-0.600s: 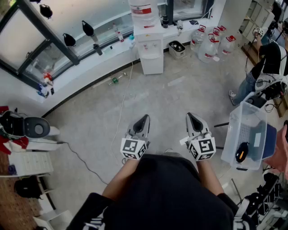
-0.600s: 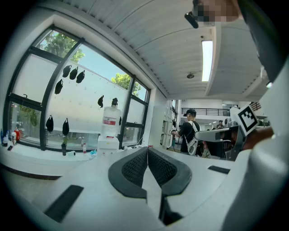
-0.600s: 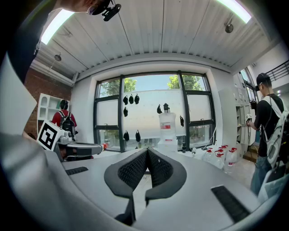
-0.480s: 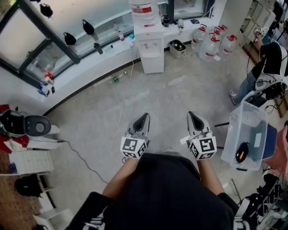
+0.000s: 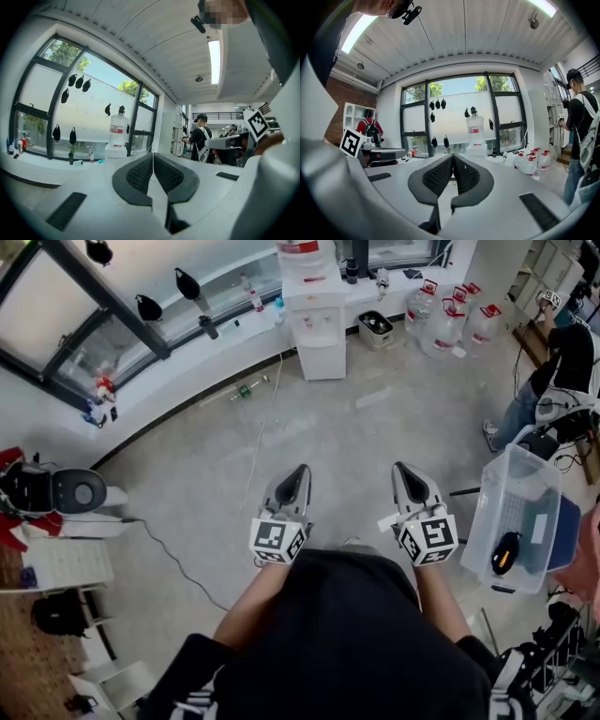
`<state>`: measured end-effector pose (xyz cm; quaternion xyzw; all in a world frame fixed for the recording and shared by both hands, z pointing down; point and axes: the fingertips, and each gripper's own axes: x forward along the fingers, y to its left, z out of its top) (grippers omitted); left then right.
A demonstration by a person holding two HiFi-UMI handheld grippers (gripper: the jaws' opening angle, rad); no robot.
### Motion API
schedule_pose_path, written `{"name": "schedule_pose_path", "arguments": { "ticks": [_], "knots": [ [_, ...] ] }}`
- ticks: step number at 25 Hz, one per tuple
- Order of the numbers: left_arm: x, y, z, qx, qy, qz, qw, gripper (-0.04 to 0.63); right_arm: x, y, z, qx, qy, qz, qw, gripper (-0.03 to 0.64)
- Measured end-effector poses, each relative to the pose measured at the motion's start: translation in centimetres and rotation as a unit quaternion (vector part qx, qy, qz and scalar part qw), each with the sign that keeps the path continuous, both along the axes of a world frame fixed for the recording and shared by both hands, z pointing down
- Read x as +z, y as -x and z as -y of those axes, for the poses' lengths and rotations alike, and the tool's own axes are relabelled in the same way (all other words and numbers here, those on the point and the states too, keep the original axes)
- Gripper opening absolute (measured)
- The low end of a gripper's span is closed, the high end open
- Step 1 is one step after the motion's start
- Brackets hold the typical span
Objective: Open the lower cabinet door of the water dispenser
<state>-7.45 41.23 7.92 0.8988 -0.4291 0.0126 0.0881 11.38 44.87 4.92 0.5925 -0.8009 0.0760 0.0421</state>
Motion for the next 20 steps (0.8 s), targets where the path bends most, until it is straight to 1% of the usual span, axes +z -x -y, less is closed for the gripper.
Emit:
{"name": "schedule_pose_path", "arguments": {
  "ticks": [4,6,11,12,13,14,15,16,18,20],
  "knots": [
    [0.4,0.4,-0.9,-0.004,0.006,-0.001,1.0000,0.005,-0.1,-0.3,-0.7,0.008,-0.007,-0.005,1.000,-0.002],
    [0.7,0.5,-1.3,0.000,0.013,-0.004,0.9999,0.006,0.0,-0.3,-1.0,0.007,-0.003,-0.006,1.000,-0.002],
    [1.2,0.4,-2.3,0.018,0.021,-0.009,0.9996,0.014,0.8,-0.4,-1.7,-0.012,0.006,-0.005,1.000,0.002],
    [1.3,0.5,-2.3,0.017,0.025,-0.011,0.9995,0.059,1.0,-0.4,-1.8,-0.017,0.010,-0.006,1.000,0.045],
    [1.5,0.6,-2.3,0.013,0.031,-0.015,0.9993,0.117,1.3,-0.5,-1.8,-0.020,0.015,-0.005,1.000,0.129],
    [1.7,0.8,-2.3,0.006,0.037,-0.020,0.9991,0.161,1.5,-0.7,-1.8,-0.021,0.019,-0.003,1.000,0.192],
    [1.9,1.1,-2.1,-0.003,0.042,-0.026,0.9988,0.213,1.7,-0.8,-1.9,-0.020,0.022,0.001,1.000,0.217],
    [2.1,1.2,-2.0,-0.010,0.046,-0.032,0.9984,0.238,1.9,-0.9,-2.0,-0.021,0.023,0.005,0.999,0.222],
    [2.4,1.1,-2.1,-0.014,0.048,-0.035,0.9982,0.241,2.0,-1.1,-2.3,-0.025,0.025,0.011,0.999,0.222],
    [2.6,0.5,-2.5,-0.007,0.044,-0.024,0.9987,0.242,2.2,-1.4,-2.6,-0.029,0.026,0.016,0.999,0.222]
  ]
}}
